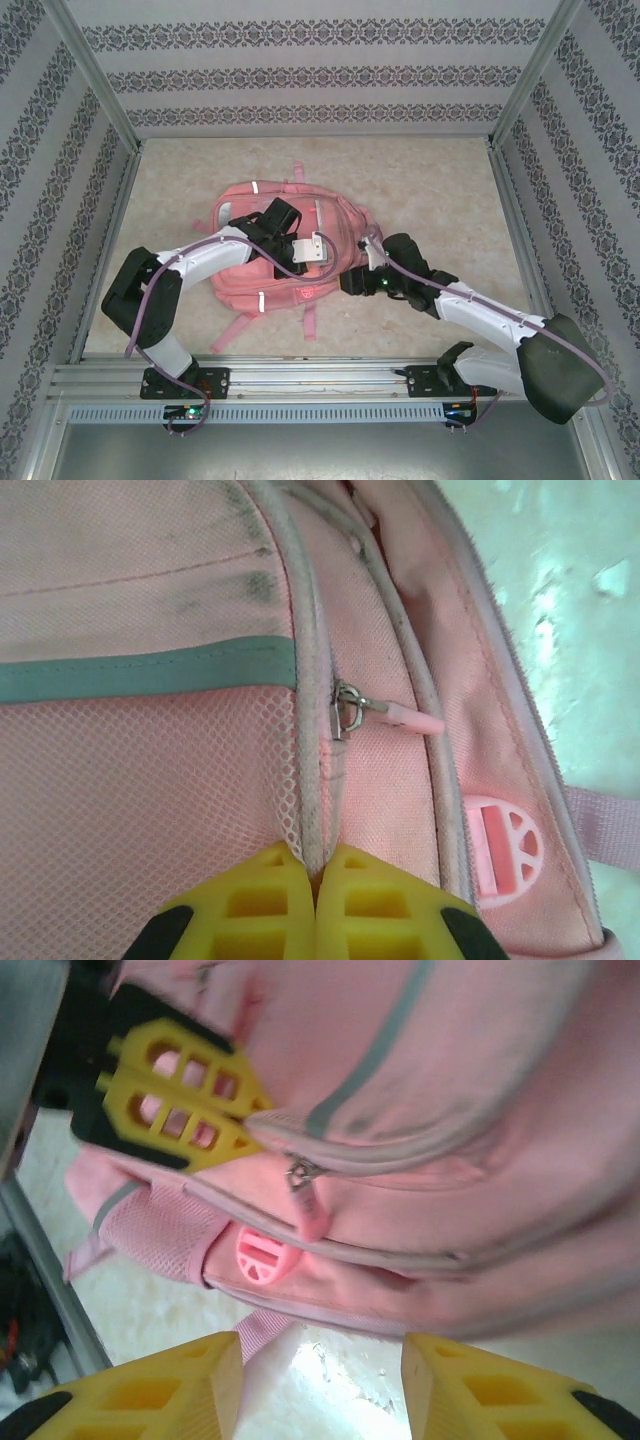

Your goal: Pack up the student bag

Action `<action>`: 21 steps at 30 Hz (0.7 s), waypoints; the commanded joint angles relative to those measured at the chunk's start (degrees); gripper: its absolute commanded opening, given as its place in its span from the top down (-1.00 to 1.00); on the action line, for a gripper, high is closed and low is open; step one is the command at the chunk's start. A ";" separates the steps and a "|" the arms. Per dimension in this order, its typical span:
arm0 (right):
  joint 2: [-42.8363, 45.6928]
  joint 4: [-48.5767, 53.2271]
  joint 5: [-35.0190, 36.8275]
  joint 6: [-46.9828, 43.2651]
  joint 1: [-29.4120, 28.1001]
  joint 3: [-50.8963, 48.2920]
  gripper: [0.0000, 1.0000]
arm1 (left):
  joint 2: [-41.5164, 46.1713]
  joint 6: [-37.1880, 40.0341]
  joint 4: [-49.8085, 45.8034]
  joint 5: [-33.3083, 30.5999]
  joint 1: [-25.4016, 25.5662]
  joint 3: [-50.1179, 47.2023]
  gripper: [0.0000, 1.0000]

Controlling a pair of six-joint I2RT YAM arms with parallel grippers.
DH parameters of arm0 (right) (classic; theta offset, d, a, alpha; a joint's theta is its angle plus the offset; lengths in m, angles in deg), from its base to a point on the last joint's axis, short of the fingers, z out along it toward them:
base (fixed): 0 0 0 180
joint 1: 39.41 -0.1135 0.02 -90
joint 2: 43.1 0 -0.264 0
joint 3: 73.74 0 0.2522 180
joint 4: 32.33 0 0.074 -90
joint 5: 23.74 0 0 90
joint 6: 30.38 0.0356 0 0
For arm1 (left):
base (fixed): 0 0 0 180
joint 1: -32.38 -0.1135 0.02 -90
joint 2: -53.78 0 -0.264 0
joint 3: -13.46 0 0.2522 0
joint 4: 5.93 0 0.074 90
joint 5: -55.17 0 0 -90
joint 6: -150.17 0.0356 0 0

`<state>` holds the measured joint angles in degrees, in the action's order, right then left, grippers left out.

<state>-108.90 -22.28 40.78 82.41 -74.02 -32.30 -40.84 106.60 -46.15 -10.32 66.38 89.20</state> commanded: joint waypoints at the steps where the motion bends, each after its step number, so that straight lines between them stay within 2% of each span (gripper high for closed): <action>1: 0.47 -10.15 0.20 -11.20 -3.75 -2.11 0.06 | 0.10 -0.16 -4.03 10.28 -0.52 2.81 1.00; 4: -2.26 -16.77 7.83 -16.08 -7.66 -2.82 0.03 | -0.47 -1.31 -5.79 13.78 -0.86 3.35 1.00; 8: -7.57 -30.03 17.82 -21.81 -11.25 -6.09 0.03 | 0.47 -4.65 -1.35 14.94 -1.11 0.89 1.00; 12: -10.17 -34.09 25.41 -20.65 -12.29 -7.64 0.02 | 0.76 -10.05 2.92 16.20 -2.38 -0.48 1.00; 15: -11.97 -36.91 26.37 -19.15 -12.89 -11.15 0.04 | 0.84 -12.35 4.60 17.24 -2.97 -1.11 1.00; 21: -15.42 -38.36 32.76 -13.82 -14.63 -8.88 0.26 | 3.13 -14.01 9.75 20.88 -2.94 -6.18 1.00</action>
<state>-122.51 -57.36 67.14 65.54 -87.98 -42.57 -40.47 95.00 -39.92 3.62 63.47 84.92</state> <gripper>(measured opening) 0.381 0.051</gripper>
